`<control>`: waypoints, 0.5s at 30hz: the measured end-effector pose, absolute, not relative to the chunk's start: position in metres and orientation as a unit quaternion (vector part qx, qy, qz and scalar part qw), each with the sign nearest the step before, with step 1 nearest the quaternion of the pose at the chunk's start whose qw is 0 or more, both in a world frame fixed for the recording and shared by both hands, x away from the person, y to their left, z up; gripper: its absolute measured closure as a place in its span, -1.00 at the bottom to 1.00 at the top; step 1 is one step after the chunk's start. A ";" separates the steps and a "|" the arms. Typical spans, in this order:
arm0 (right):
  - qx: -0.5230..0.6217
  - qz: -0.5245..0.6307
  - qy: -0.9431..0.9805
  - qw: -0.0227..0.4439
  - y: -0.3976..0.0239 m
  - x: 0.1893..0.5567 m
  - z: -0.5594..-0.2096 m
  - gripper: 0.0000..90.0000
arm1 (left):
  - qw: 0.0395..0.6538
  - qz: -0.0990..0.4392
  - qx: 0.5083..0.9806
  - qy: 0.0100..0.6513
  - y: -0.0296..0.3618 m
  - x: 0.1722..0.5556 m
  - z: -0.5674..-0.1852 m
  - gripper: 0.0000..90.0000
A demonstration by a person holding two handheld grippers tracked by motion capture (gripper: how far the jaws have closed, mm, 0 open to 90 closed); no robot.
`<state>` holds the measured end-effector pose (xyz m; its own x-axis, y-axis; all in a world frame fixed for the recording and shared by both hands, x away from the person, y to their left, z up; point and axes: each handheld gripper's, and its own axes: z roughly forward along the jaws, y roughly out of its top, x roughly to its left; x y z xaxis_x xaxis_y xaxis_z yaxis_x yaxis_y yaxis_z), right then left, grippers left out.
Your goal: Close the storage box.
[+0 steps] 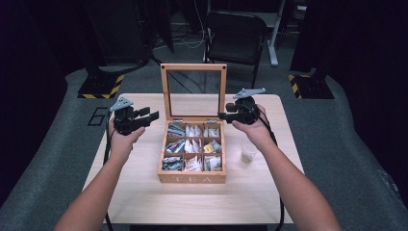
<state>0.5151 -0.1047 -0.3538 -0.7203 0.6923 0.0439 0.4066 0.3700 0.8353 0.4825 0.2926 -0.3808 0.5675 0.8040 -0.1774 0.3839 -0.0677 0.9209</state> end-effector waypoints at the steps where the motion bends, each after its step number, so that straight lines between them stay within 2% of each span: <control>1: 0.339 0.448 0.811 0.162 -0.104 0.517 -0.353 0.14 | 0.537 0.196 0.704 0.421 0.293 0.482 -0.381 0.05; 9: 0.347 0.455 0.804 0.165 -0.104 0.532 -0.349 0.04 | 0.535 0.197 0.706 0.420 0.292 0.484 -0.379 0.05; 15: 0.356 0.451 0.800 0.171 -0.104 0.543 -0.352 0.04 | 0.537 0.197 0.705 0.419 0.290 0.485 -0.378 0.05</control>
